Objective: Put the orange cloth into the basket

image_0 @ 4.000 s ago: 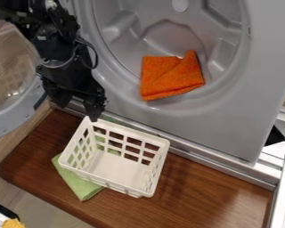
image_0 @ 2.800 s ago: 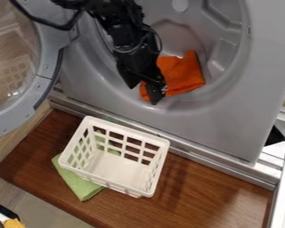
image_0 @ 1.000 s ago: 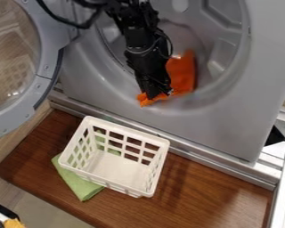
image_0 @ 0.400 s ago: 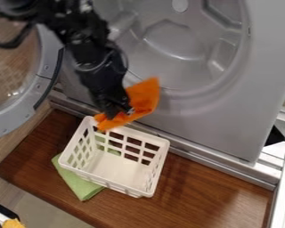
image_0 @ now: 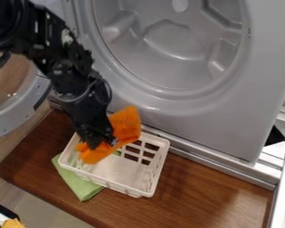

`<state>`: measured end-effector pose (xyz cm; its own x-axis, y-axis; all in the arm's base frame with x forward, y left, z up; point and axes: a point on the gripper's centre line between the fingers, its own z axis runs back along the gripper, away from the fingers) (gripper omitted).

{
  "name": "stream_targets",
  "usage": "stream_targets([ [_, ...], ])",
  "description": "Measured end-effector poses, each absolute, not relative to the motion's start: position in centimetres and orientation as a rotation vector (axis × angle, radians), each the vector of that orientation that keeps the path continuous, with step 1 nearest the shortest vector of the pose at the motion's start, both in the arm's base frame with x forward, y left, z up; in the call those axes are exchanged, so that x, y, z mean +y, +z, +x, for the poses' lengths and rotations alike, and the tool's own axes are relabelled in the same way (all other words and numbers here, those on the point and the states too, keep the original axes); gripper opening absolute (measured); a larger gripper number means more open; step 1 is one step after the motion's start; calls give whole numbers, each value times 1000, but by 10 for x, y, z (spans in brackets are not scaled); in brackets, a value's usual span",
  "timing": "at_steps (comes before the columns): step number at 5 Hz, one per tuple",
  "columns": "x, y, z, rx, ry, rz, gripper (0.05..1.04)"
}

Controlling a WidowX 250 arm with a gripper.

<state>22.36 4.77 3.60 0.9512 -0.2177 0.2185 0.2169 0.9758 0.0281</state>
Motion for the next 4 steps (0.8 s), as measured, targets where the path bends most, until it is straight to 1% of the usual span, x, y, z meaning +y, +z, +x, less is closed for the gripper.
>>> stream_targets([
  [1, 43, 25, 221, -215, -248, 14, 67],
  [2, 41, 5, 225, -224, -234, 8, 67],
  [3, 43, -18, 230, -177, -232, -5, 91],
  [4, 42, -28, 228, -138, -227, -28, 259],
])
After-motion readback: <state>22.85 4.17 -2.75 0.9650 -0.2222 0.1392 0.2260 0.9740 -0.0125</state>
